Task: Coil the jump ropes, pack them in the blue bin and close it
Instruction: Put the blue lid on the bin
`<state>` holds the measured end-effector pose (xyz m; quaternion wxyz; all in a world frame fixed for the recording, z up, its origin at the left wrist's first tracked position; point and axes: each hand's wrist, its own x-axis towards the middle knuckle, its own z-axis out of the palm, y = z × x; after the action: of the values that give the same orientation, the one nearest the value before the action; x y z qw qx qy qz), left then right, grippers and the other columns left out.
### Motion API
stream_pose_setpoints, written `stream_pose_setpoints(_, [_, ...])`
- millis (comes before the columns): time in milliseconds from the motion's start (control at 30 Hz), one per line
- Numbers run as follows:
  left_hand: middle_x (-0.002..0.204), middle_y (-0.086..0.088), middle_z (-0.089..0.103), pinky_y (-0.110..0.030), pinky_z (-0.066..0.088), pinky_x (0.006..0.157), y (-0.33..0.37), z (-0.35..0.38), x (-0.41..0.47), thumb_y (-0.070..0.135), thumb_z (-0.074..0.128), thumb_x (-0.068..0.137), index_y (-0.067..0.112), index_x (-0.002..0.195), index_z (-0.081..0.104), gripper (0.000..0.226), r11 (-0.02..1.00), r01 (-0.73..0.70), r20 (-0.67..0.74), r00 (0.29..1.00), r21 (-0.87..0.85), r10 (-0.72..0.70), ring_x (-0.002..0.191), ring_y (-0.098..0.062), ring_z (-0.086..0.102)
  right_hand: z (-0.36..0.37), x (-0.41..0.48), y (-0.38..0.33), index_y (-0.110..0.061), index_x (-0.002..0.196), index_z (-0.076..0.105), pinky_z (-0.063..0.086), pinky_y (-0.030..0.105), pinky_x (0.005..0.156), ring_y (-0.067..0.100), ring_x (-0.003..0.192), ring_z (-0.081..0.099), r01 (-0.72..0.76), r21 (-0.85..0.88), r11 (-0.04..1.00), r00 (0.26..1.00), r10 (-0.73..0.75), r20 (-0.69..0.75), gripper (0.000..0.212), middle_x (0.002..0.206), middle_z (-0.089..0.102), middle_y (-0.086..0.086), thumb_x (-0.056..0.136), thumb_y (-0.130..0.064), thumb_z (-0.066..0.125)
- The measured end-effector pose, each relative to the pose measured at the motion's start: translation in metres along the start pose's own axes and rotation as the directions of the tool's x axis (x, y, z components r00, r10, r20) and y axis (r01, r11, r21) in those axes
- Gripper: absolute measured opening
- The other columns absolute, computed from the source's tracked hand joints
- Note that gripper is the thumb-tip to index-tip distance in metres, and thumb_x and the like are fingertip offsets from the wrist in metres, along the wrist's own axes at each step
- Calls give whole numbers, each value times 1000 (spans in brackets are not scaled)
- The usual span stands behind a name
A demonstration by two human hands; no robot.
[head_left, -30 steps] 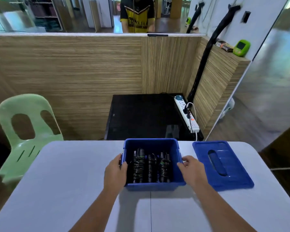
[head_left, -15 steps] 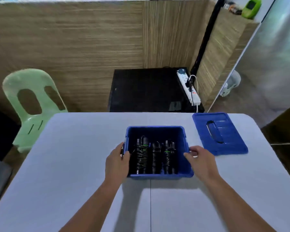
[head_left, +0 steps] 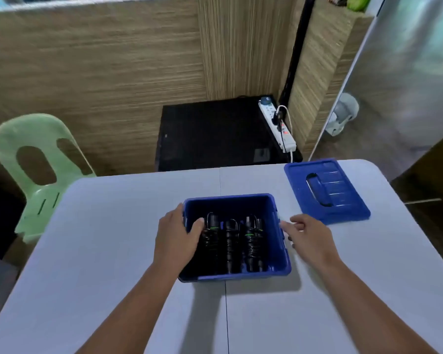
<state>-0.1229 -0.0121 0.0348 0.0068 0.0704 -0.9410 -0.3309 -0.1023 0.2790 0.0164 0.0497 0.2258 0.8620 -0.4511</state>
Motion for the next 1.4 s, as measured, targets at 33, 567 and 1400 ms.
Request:
stream_pose_setpoints(33, [125, 0, 63, -35, 46, 93, 6, 2, 11, 46, 58, 96, 28, 130, 58, 39, 999, -27, 20, 999, 20, 27, 127, -25, 52, -5, 6, -1, -19, 115, 66, 56, 43, 92, 19, 94, 70, -10, 11, 1000, 1000, 10, -14, 43, 100, 73, -5, 87, -52, 69])
stream_pose_setpoints(567, [157, -3, 41, -36, 34, 113, 184, 185, 165, 39, 59, 99, 17, 149, 45, 56, 766, -611, 589, 700, 200, 405, 145, -23, 35, -69, 121, 72, -9, 136, 49, 43, 40, 102, 31, 124, 52, -351, -272, 896, 925, 286, -251, 71, 138, 51, 13, 86, -57, 66])
stream_pose_setpoints(1400, [141, -9, 36, -43, 48, 87, 201, 272, 176, 69, 79, 68, 20, 156, 16, 119, 760, -437, 618, 784, 481, 59, 129, -33, 38, -112, 181, 120, -23, 152, 38, 54, 42, 97, 25, 118, 58, -221, -482, 848, 974, 170, -148, 66, 136, 59, -1, 92, -32, 63])
